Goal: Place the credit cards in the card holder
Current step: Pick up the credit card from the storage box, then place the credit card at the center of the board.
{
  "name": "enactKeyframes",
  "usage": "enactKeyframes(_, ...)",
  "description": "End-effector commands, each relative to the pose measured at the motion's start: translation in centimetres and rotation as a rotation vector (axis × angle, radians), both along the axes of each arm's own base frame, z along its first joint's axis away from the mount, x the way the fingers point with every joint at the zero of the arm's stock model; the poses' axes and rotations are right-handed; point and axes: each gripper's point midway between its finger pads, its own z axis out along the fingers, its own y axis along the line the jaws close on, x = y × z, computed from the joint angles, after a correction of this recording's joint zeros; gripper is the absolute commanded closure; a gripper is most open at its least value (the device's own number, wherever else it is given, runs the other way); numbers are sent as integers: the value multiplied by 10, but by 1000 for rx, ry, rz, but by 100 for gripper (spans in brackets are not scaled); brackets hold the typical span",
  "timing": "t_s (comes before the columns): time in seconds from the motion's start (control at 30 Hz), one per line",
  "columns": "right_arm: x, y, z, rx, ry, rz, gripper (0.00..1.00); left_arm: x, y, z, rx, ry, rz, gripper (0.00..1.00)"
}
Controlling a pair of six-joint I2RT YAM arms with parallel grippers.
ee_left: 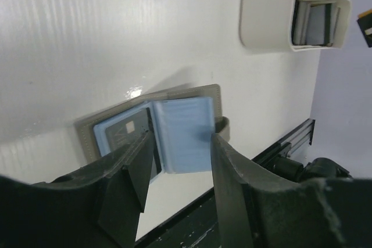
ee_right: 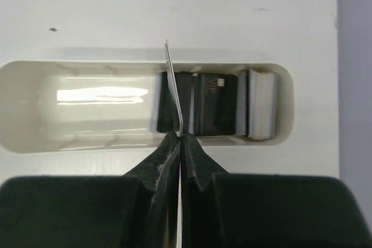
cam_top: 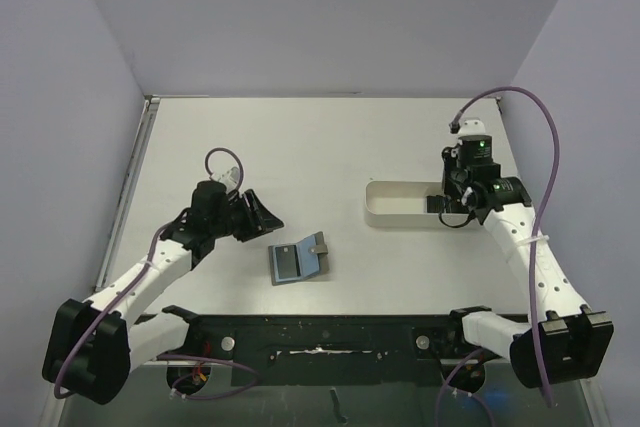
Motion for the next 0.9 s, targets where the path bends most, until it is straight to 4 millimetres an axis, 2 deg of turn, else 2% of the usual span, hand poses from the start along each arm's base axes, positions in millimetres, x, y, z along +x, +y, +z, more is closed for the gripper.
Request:
enactKeyframes(0.0,2,48,41,138,-120,121,100,12,-17,73,-116,-214,-80,56)
enactKeyframes(0.13,-5,104,58,252,-174,270,100,0,-34,115,-276,-301,-177,48)
enactKeyframes(0.23,-13,151,69,335,-202,389,100,-10,-44,136,-388,-334,-233,37)
enactKeyframes(0.33,-24,191,75,420,-211,494,100,-16,-48,149,-454,-362,-273,36)
enactKeyframes(0.47,-41,235,85,562,-231,612,100,-21,-50,154,-500,-377,-287,36)
enactKeyframes(0.67,-68,286,94,725,-215,766,100,-27,-51,164,-552,-415,-313,36)
enactKeyframes(0.77,-76,302,96,782,-203,818,100,-32,-52,169,-578,-434,-342,36)
enactKeyframes(0.87,-85,314,100,835,-195,868,100,-30,-53,164,-563,-430,-345,36)
